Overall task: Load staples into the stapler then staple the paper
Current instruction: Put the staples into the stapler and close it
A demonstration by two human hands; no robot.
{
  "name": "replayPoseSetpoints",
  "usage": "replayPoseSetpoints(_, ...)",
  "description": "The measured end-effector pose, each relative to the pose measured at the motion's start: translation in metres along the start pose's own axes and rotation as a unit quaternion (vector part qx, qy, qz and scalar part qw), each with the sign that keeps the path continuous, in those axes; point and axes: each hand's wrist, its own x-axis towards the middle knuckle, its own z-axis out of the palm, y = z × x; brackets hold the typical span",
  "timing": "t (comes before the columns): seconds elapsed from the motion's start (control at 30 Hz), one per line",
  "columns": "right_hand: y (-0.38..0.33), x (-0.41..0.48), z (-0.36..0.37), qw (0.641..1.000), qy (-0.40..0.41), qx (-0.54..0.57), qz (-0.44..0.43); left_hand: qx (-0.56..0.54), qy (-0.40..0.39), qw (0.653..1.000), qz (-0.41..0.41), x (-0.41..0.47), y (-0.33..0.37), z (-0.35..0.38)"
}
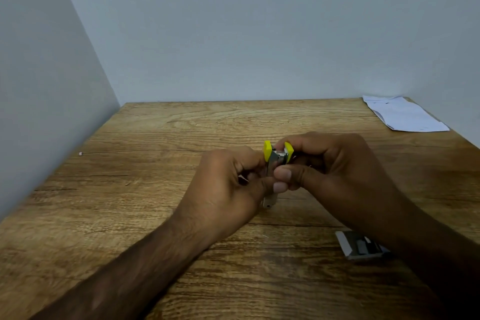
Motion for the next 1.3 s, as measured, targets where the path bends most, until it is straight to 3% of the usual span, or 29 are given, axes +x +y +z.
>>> replayPoseSetpoints(0.1,-0.005,0.001,0.000,1.000,-0.006,-0.009,0.000,0.000,0.006,1.000,-0.004,-0.001,0.003,0.002)
replayPoseSetpoints(0.27,-0.012,0.005,-0.010,0.997,-0.008,0.068,0.020,-0.138,0.009,0.990,-0.035,0.006,0.006,-0.005)
replayPoseSetpoints(0.37,-0.007,0.006,-0.012,0.985,-0.002,0.154,0.076,-0.251,0.011,0.965,-0.081,0.006,0.007,-0.007)
replayPoseSetpoints(0.47,-0.002,0.004,-0.012,0.969,-0.051,0.203,0.127,-0.337,0.016,0.932,-0.130,0.005,0.006,-0.005)
replayPoseSetpoints(0.63,-0.001,0.003,-0.006,0.987,-0.071,0.103,0.099,-0.415,0.013,0.899,-0.139,0.005,0.005,-0.001)
replayPoseSetpoints(0.77,-0.002,0.001,-0.002,0.998,-0.055,0.002,0.039,-0.418,0.006,0.893,-0.166,0.003,0.003,0.003)
replayPoseSetpoints(0.93,-0.001,0.000,-0.005,0.994,-0.073,-0.078,0.000,-0.361,0.000,0.917,-0.173,0.005,0.000,-0.001)
replayPoseSetpoints(1.03,0.000,0.000,-0.009,0.989,-0.082,-0.119,0.008,-0.272,-0.039,0.945,-0.177,0.006,-0.001,-0.010)
replayPoseSetpoints(1.17,-0.004,-0.002,-0.009,0.977,-0.150,-0.149,0.039,0.005,-0.098,0.990,-0.102,0.005,0.000,-0.028)
replayPoseSetpoints(1.3,-0.005,-0.004,-0.009,0.958,-0.187,-0.210,0.053,0.213,-0.152,0.964,-0.036,0.003,0.008,-0.034)
